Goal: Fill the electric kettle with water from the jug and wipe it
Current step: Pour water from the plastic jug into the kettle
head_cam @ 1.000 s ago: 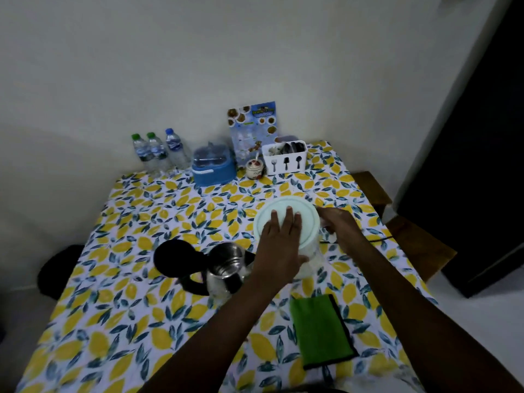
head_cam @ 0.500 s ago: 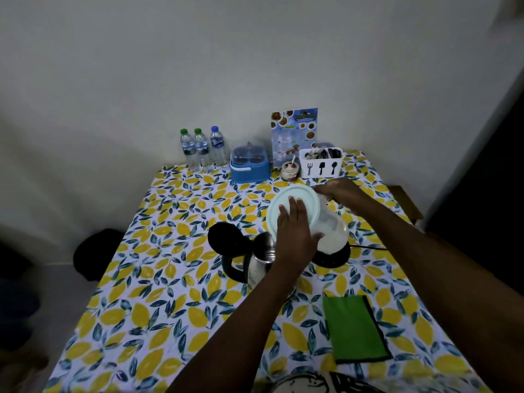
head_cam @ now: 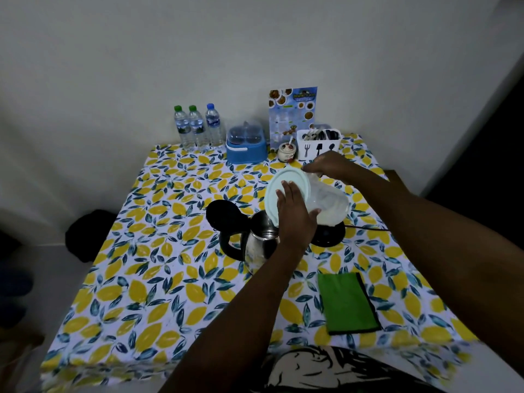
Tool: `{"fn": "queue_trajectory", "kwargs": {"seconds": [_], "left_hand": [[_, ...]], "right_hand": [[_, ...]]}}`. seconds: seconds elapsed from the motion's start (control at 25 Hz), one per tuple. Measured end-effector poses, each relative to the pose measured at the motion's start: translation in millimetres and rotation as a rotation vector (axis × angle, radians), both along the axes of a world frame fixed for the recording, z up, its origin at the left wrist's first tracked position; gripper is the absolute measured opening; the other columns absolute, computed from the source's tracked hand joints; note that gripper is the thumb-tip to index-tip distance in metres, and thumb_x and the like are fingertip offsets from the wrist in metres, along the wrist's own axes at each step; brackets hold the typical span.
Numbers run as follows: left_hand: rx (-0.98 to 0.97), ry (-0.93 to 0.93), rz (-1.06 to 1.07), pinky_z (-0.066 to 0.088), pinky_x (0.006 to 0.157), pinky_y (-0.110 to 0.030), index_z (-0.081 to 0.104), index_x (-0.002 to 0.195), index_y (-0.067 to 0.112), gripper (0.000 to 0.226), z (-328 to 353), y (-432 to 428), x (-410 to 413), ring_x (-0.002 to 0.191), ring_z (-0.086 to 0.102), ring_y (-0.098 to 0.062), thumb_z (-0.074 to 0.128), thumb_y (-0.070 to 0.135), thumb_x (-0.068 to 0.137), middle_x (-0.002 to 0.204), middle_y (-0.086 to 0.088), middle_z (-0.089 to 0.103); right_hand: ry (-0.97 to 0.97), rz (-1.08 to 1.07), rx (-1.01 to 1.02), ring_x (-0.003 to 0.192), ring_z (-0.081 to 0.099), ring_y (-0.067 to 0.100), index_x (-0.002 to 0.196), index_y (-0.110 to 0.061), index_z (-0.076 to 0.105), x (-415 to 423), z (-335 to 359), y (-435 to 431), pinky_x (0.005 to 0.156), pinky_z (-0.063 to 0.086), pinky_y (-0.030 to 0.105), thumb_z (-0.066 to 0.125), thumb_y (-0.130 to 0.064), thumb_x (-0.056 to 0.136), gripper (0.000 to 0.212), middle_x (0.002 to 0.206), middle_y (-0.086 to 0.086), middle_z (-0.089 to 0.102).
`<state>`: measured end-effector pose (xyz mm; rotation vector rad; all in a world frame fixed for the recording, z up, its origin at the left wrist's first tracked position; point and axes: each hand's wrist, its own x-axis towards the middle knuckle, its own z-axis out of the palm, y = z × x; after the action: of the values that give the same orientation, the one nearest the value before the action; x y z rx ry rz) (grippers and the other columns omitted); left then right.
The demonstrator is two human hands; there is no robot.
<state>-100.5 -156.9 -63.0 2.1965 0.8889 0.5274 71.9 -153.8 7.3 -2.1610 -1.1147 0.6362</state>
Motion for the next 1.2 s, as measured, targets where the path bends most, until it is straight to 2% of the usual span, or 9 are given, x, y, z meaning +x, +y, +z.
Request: {"fn": "queue_trajectory", "kwargs": {"seconds": [0.12,0.32,0.48,0.56,0.72,0.96,1.12,1.2], "left_hand": [[-0.010,-0.023,0.013,0.006,0.121,-0.043,0.003,0.149,-0.001,0.090,0.7,-2.1,-0.2,0.148,-0.004,-0.038,0.063,0.029,0.090,0.161,-0.020,-0.003],[0.014,-0.018,0.035,0.007,0.121,-0.043,0.002,0.149,-0.001,0.089,2.4,-3.7,-0.5,0.148,-0.003,-0.038,0.061,0.031,0.091,0.161,-0.020,-0.002],[0.008,-0.026,0.044,0.010,0.122,-0.044,0.003,0.149,0.000,0.088,4.4,-5.3,-1.6,0.148,-0.002,-0.038,0.061,0.031,0.091,0.161,-0.019,-0.002],[0.008,-0.029,0.051,0.010,0.122,-0.045,0.002,0.150,0.001,0.088,4.6,-6.3,-3.4,0.148,-0.002,-0.038,0.060,0.032,0.091,0.161,-0.019,-0.003],[-0.002,-0.043,0.062,0.011,0.122,-0.045,0.003,0.150,0.001,0.088,4.2,-5.8,-5.8,0.148,-0.002,-0.037,0.061,0.032,0.091,0.161,-0.018,-0.002],[-0.011,-0.057,0.059,0.011,0.122,-0.046,0.003,0.150,0.002,0.088,5.7,-5.9,-8.2,0.148,-0.002,-0.038,0.061,0.031,0.091,0.161,-0.018,-0.002],[0.013,-0.050,0.038,0.010,0.121,-0.045,0.003,0.150,0.002,0.088,7.3,-5.1,-9.3,0.148,-0.002,-0.038,0.062,0.030,0.091,0.161,-0.018,-0.002],[0.035,-0.036,0.013,0.009,0.121,-0.044,0.003,0.150,0.001,0.088,7.4,-4.8,-10.2,0.148,-0.002,-0.038,0.062,0.029,0.091,0.161,-0.018,-0.002]], "right_hand": [[-0.069,0.040,-0.048,0.057,0.056,0.016,0.060,-0.001,0.065,-1.3,6.2,4.0,0.058,0.039,0.029,0.071,-0.035,0.082,0.041,0.057,0.010,0.059],[-0.129,0.035,-0.081,0.039,0.051,0.000,0.047,-0.018,0.057,-6.0,13.9,7.6,0.051,0.035,0.025,0.069,-0.041,0.082,0.043,0.056,0.002,0.059],[-0.158,0.070,-0.098,0.058,0.056,0.012,0.050,-0.020,0.061,-4.3,15.1,9.5,0.057,0.039,0.027,0.069,-0.045,0.079,0.039,0.057,0.001,0.061],[-0.159,0.085,-0.104,0.062,0.057,0.016,0.050,-0.021,0.061,-4.8,15.7,10.7,0.059,0.040,0.029,0.069,-0.045,0.078,0.038,0.056,0.001,0.060],[-0.145,0.067,-0.073,0.059,0.056,0.015,0.045,-0.020,0.056,-10.3,18.5,12.7,0.059,0.040,0.029,0.071,-0.041,0.078,0.043,0.055,0.003,0.059],[-0.132,0.062,-0.073,0.054,0.054,0.011,0.047,-0.018,0.059,-12.2,21.8,11.0,0.056,0.038,0.027,0.070,-0.040,0.080,0.041,0.055,0.003,0.060],[-0.116,0.046,-0.072,0.059,0.057,0.013,0.052,-0.018,0.062,-10.6,19.8,9.3,0.056,0.040,0.026,0.071,-0.043,0.079,0.038,0.057,0.002,0.061],[-0.093,0.029,-0.062,0.063,0.059,0.016,0.056,-0.013,0.065,-6.7,14.0,4.4,0.058,0.042,0.028,0.070,-0.046,0.079,0.040,0.059,0.004,0.061]]}}
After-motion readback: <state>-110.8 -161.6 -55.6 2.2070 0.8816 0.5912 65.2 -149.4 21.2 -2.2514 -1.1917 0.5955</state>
